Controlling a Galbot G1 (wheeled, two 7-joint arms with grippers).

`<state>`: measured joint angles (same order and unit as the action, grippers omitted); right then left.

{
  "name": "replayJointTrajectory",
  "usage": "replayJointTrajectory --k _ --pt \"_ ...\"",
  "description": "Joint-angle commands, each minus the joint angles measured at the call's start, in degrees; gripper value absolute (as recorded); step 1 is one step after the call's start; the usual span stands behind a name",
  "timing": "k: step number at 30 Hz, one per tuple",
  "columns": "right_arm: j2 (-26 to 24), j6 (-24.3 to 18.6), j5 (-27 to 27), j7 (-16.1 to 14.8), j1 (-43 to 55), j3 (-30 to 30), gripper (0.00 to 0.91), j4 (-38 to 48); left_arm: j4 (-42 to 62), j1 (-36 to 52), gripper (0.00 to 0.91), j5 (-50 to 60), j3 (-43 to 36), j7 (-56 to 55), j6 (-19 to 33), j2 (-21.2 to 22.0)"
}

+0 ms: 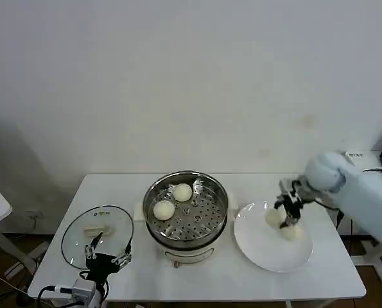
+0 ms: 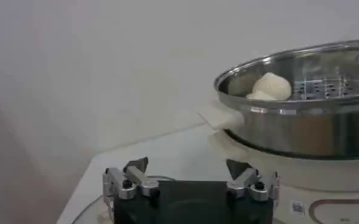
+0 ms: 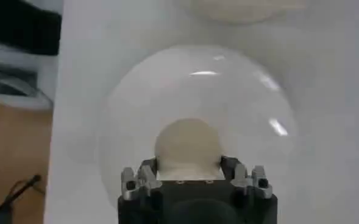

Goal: Take steamed baozi put them in steamer then cover it.

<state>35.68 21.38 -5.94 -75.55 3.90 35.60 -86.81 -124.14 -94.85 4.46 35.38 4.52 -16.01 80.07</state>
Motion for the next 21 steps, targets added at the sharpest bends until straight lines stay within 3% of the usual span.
replayJointTrajectory --k 1,9,12,15,21 --pt "6.0 0.5 7.3 -0.3 14.2 3.1 0.685 1.6 -0.3 0.1 0.907 -0.4 0.7 0.1 0.2 0.0" --pt "18.0 -1.9 12.8 0.2 17.5 4.2 0.675 6.9 -0.2 -0.3 0.907 -0.5 1.4 0.1 0.2 0.1" --pt "21.9 -10.1 13.6 0.2 16.9 4.3 0.685 8.8 0.0 -0.3 0.907 -0.4 1.7 0.0 0.3 0.4" --pt "27.4 -25.4 14.9 -0.4 16.2 5.6 0.685 13.1 0.0 -0.4 0.907 -0.2 1.8 0.0 0.3 0.6" --pt "29.8 -29.6 8.7 -1.1 16.1 9.0 0.685 10.4 0.2 -0.4 0.907 -0.1 2.4 0.1 0.3 1.1"
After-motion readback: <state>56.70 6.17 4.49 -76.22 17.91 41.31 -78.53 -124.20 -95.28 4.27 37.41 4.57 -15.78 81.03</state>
